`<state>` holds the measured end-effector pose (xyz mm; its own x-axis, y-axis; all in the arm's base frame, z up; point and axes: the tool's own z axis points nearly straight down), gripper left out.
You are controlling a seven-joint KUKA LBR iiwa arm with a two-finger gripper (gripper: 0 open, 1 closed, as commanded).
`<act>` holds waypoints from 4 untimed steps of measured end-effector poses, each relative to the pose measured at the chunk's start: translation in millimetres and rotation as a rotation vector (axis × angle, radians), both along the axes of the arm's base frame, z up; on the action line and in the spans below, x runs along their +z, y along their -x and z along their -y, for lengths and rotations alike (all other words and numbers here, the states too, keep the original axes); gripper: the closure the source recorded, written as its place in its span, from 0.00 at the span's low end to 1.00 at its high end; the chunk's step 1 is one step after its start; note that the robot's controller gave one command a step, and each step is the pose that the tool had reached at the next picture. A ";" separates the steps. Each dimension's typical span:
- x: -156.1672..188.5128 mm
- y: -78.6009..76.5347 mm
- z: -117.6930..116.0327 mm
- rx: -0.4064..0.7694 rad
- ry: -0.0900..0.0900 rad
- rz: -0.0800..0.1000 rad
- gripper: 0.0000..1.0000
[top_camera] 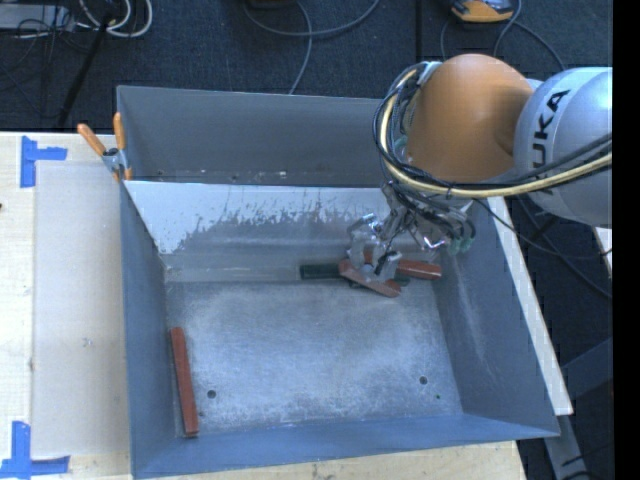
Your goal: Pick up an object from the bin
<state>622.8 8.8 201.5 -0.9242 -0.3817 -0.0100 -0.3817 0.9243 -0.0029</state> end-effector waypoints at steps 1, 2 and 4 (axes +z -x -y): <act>-41.2 35.2 3.4 0.026 0.001 -0.016 1.00; -39.1 33.2 3.9 0.023 0.000 -0.011 0.00; -129.1 70.6 -8.7 0.142 0.001 -0.011 1.00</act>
Offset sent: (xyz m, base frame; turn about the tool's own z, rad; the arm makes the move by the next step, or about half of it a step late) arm -0.0334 -0.0044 -0.0384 -0.0276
